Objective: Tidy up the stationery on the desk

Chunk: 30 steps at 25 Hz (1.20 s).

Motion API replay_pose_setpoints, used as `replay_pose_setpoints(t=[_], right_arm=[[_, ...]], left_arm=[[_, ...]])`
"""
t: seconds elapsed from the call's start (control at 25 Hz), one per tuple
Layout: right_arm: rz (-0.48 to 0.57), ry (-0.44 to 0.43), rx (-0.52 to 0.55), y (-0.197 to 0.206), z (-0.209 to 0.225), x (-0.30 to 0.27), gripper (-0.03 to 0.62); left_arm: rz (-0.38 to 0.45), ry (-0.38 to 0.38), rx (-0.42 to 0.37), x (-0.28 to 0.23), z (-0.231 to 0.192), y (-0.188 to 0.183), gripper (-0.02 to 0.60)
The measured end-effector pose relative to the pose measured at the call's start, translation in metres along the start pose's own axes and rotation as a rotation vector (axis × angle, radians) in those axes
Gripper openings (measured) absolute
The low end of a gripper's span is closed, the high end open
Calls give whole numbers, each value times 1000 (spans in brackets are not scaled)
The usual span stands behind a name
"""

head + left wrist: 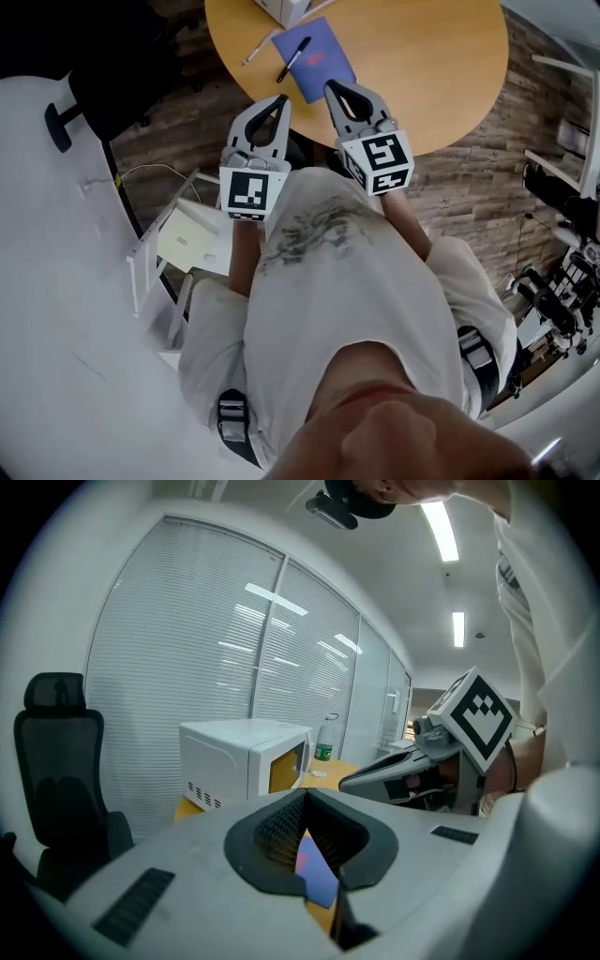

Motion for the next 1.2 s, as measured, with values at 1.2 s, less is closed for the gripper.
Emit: replay_pose_setpoints(t=[1.2], right_arm=[[-244,42,-210,98,3,-129,64]], left_arm=[[-177,67,31,-72,-83,69,9]])
Point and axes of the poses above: the fingertips, and each gripper's own axes: x backward along the fingers, z to its right, y out of its underside, the point moved 3 cm from there along x, backward along the fingers, and after that the axes turned 15 degrees about x, right-handed, at the moved point
